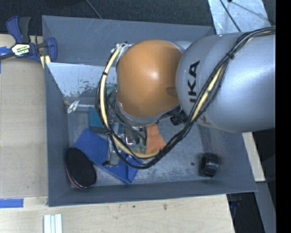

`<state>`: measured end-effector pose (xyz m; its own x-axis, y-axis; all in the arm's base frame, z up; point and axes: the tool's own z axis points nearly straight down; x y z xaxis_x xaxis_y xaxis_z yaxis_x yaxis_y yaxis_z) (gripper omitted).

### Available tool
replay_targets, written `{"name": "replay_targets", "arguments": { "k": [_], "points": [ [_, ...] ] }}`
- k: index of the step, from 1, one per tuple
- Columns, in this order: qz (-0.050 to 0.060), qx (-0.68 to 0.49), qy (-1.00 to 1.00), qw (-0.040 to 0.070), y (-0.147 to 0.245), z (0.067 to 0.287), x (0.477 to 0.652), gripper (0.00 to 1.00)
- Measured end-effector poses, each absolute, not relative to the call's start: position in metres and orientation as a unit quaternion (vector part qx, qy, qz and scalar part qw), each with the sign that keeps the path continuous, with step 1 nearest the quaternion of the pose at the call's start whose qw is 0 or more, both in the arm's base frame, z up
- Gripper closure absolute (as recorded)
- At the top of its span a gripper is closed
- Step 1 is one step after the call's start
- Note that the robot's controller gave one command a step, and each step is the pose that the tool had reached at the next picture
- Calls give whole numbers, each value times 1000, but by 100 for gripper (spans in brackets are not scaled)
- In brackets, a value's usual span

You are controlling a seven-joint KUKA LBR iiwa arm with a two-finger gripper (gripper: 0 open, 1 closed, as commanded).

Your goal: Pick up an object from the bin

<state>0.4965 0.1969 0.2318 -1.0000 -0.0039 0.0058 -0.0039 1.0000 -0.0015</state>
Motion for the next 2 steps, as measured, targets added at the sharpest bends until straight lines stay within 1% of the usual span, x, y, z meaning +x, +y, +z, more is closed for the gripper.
{"name": "replay_targets", "arguments": {
  "k": [1, 2],
  "points": [
    [-1, 0, -1000, -1, 196, 237, 498, 0],
    [0, 26, -1000, 0, 177, 279, 523, 0]
  ]
}}
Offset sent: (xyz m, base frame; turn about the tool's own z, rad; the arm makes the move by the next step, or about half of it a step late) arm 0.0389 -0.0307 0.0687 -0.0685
